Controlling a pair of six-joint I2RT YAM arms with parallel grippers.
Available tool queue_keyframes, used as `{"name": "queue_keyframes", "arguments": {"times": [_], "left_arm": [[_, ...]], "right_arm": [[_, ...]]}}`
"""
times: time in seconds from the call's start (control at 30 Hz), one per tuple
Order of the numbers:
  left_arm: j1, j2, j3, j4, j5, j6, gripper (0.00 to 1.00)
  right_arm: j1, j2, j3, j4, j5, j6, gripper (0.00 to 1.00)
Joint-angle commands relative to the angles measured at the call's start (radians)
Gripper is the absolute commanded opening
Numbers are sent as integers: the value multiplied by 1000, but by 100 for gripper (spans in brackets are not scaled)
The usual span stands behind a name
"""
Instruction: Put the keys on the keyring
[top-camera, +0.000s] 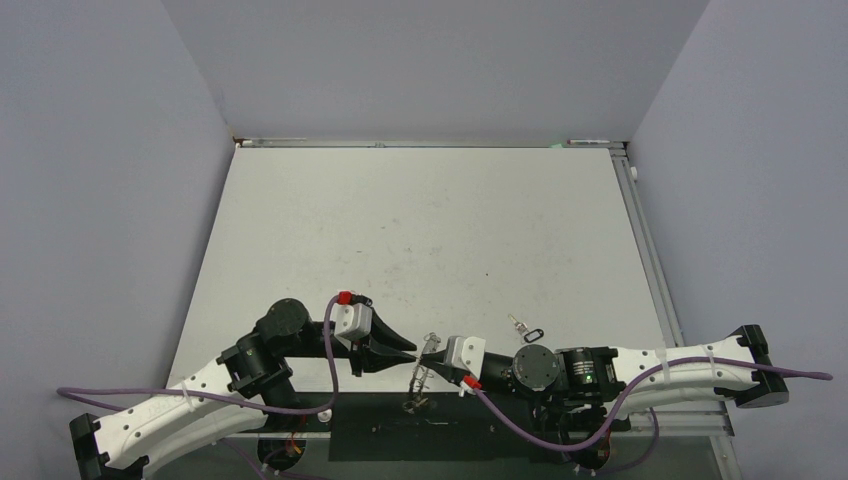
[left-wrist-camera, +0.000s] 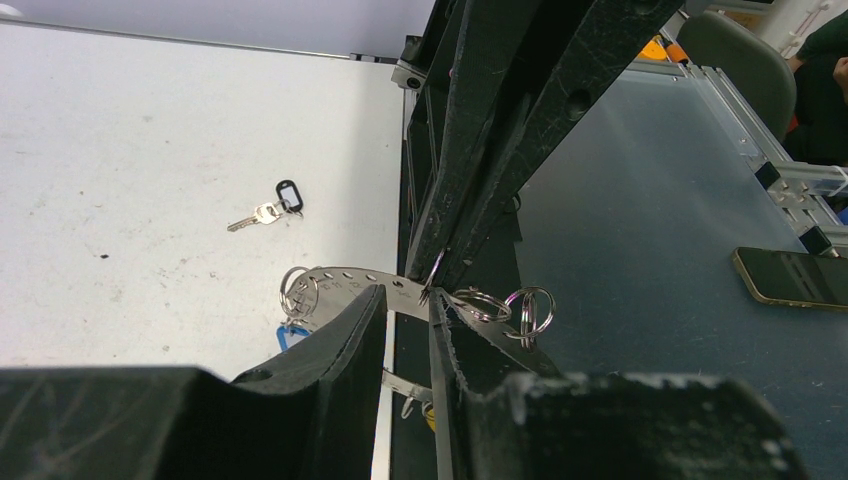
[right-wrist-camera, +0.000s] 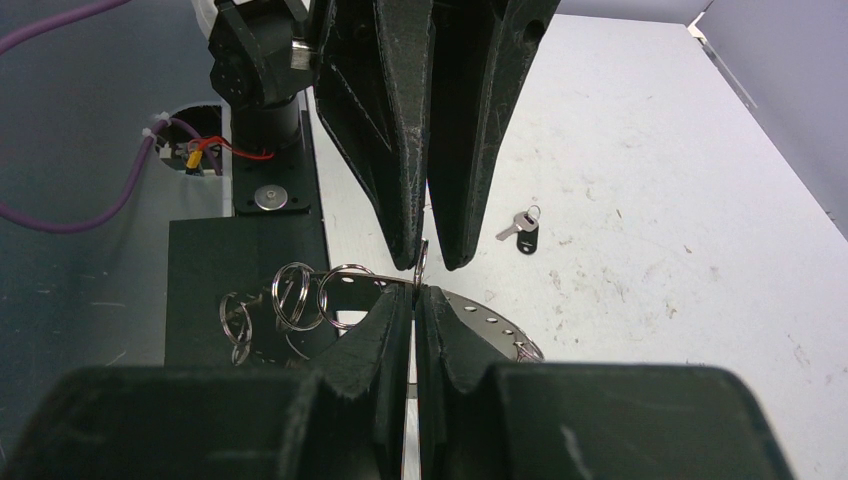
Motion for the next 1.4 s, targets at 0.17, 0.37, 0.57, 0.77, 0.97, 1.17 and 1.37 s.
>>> {"name": "queue_keyframes", "arguments": {"times": [0.17, 0.37, 0.57, 0.77, 0.97, 1.17, 1.37], "left_arm": [[-5, 12, 40, 49, 8, 8, 19], [-5, 29, 43, 45, 26, 8, 17], [-5, 28, 45, 43, 38, 10, 0], [-5, -47, 42, 21, 3, 76, 0], [-3, -120, 31, 11, -38, 137, 0], [-3, -178, 14, 16, 20, 257, 0], [-3, -227, 24, -31, 82, 404, 0]], "right_arm": [[8, 24, 49, 109, -34, -11, 5], [8, 24, 46, 128, -36, -22, 5], [8, 19, 41, 138, -31, -26, 5], [8, 9, 46, 120, -12, -5, 11], [8, -52, 50, 40, 18, 40, 54], [8, -97, 35, 7, 4, 68, 57], [8, -72, 43, 5, -2, 51, 56]]}}
